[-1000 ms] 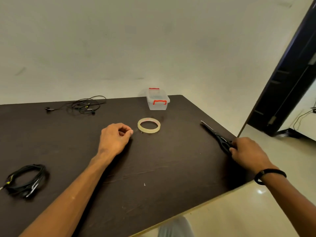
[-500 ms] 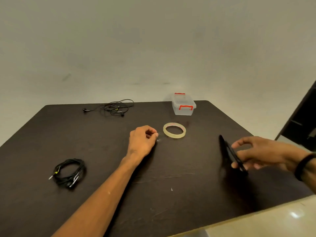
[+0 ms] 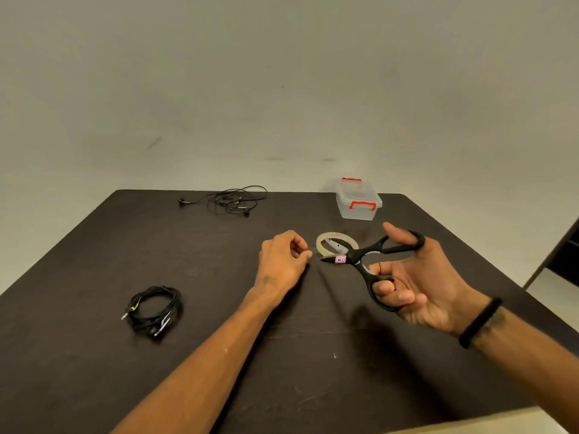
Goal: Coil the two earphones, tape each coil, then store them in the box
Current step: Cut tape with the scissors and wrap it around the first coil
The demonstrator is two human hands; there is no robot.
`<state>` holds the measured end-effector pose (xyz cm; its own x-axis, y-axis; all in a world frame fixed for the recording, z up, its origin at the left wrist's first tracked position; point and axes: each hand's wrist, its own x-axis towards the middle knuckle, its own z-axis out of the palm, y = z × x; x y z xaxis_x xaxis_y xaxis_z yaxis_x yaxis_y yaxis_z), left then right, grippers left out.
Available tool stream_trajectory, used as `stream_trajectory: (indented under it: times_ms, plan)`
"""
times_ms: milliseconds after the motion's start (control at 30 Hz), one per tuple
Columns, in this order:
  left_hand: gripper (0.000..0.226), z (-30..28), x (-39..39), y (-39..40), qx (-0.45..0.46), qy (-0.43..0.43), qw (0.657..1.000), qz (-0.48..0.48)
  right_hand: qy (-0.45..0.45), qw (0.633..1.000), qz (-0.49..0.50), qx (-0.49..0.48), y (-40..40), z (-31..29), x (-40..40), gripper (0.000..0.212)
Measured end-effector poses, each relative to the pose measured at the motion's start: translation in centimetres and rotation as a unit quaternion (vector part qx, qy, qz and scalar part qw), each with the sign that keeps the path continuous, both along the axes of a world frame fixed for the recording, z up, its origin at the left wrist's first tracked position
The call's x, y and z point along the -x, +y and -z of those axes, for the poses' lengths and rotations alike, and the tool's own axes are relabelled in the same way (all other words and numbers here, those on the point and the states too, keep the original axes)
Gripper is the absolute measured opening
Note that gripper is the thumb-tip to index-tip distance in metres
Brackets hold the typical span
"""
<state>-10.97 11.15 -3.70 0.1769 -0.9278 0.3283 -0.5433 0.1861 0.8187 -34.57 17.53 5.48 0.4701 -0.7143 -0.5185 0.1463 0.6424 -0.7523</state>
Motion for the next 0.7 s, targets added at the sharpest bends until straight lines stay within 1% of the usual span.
stream_trajectory:
  times_ms: [133, 400, 500, 600, 700]
  plan:
    - [0.013, 0.2, 0.0, -0.1, 0.004, 0.004, 1.000, -0.008, 0.013, 0.999, -0.025, -0.019, -1.6, 0.0, -0.7, 0.068]
    - [0.013, 0.3, -0.1, -0.3, 0.006, 0.008, 1.000, -0.010, 0.002, 1.000, -0.023, -0.014, -3.2, 0.3, -1.3, 0.063]
    - [0.012, 0.4, -0.1, -0.4, 0.003, 0.008, 1.000, -0.008, -0.004, 1.000, -0.021, -0.007, -2.9, 0.5, -1.4, 0.054]
    - [0.013, 0.3, -0.1, -0.4, 0.003, 0.010, 1.000, -0.007, 0.016, 1.000, -0.012, 0.015, -2.5, 0.8, -1.7, 0.043]
    - [0.013, 0.4, -0.1, -0.4, 0.005, 0.011, 1.000, -0.010, 0.024, 0.999, -0.009, 0.034, -2.2, 1.2, -2.1, 0.038]
